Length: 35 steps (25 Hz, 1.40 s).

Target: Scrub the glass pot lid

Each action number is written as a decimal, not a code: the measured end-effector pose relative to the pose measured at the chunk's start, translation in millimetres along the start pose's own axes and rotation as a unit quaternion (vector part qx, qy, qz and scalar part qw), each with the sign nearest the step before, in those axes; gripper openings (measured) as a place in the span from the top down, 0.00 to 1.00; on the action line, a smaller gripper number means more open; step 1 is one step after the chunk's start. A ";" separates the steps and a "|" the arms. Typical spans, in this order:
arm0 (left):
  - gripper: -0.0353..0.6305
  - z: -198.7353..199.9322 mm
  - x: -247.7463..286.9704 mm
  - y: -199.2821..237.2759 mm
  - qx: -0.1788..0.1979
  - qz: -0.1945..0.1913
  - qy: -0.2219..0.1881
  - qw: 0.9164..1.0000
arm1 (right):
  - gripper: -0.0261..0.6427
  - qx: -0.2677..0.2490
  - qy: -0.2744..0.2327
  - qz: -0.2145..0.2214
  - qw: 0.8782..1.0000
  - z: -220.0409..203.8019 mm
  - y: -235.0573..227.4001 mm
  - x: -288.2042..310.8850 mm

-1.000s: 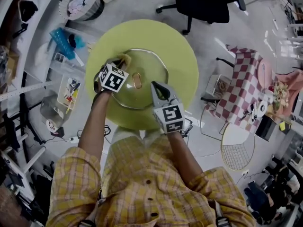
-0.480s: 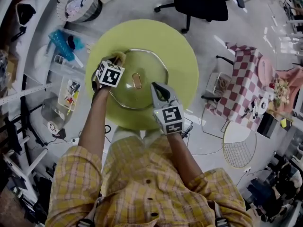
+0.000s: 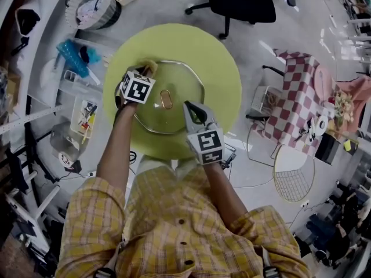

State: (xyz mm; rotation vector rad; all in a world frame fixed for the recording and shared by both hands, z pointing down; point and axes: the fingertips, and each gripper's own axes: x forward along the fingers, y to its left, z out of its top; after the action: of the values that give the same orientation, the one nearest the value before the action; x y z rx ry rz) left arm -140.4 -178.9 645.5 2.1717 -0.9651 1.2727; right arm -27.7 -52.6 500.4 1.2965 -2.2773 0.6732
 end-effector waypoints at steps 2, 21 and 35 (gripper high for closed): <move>0.89 3.5 0.5 -2.2 0.003 -0.003 -0.004 1.000 | 0.97 0.001 0.000 -0.001 1.000 -0.7 -0.7 -0.4; 0.89 -19.5 -11.3 -0.5 0.029 0.008 -0.016 0.999 | 0.97 -0.005 -0.003 0.002 1.000 4.7 13.7 5.0; 0.89 -67.1 -39.7 2.3 -0.045 0.027 -0.023 0.998 | 0.97 -0.016 -0.006 0.012 1.000 6.1 25.7 -0.4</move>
State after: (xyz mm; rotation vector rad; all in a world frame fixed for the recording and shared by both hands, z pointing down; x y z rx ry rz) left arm -193.5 -121.9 642.8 2.1278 -1.0846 1.1859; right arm -50.7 -44.6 490.3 1.2636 -2.3071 0.6360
